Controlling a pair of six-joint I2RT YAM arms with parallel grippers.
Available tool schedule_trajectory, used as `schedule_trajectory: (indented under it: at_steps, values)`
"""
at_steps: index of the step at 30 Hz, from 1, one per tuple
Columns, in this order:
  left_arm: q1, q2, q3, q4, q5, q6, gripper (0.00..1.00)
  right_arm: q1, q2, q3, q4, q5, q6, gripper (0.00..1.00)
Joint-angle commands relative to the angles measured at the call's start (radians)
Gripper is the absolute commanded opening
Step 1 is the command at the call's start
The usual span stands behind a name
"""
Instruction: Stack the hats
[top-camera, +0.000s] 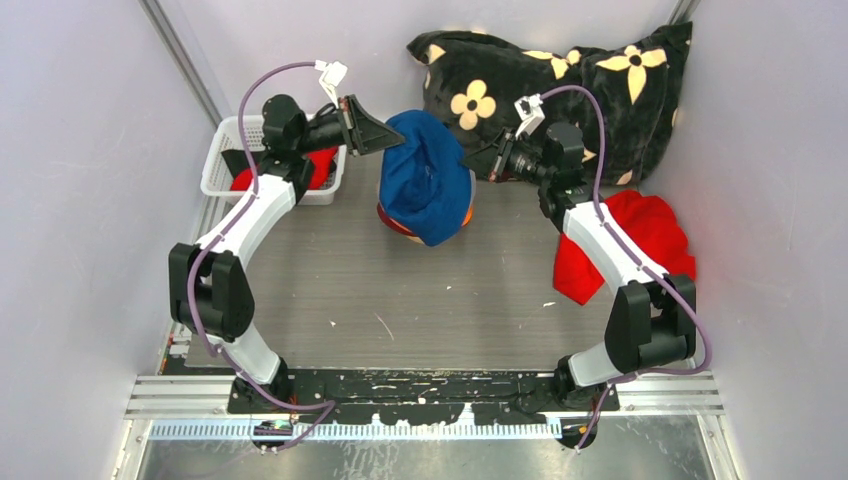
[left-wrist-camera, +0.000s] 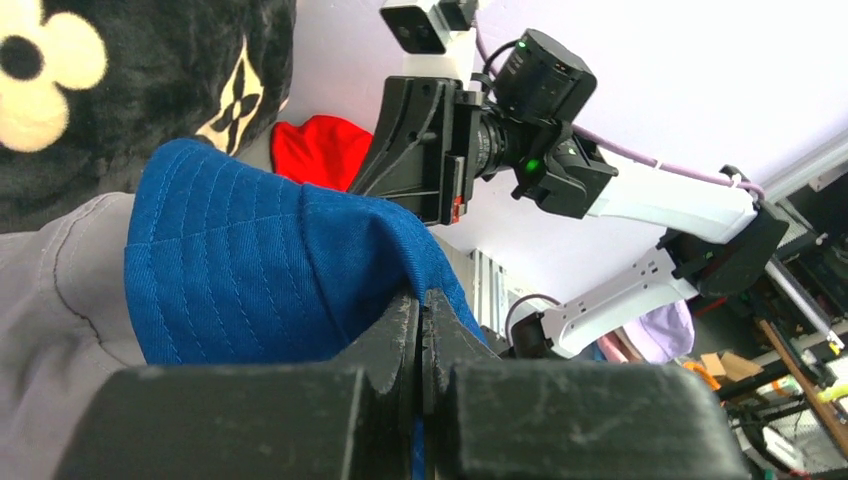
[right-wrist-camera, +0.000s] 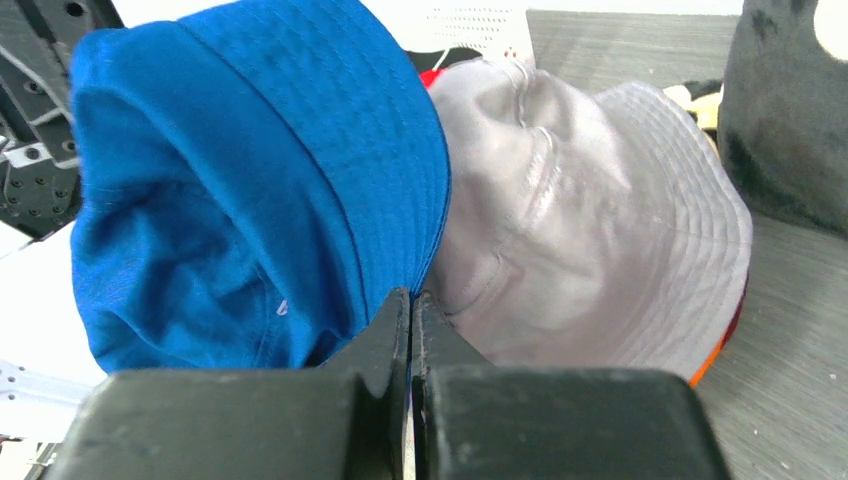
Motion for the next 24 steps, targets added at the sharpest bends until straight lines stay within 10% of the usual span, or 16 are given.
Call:
schedule_trajectory:
  at_steps: [1,10,24]
  values:
    - [0.023,-0.077,0.104,-0.13,-0.064,0.024,0.0,0.022,-0.055,0.123,0.014,0.006,0.006,0.01]
    - [0.075,-0.121,0.42,-0.755,-0.217,0.26,0.0,0.139,0.068,0.339,0.031,0.01,0.058,0.01]
    - [0.189,-0.037,0.495,-0.924,-0.233,0.271,0.0,0.241,0.256,0.487,0.028,0.047,0.071,0.01]
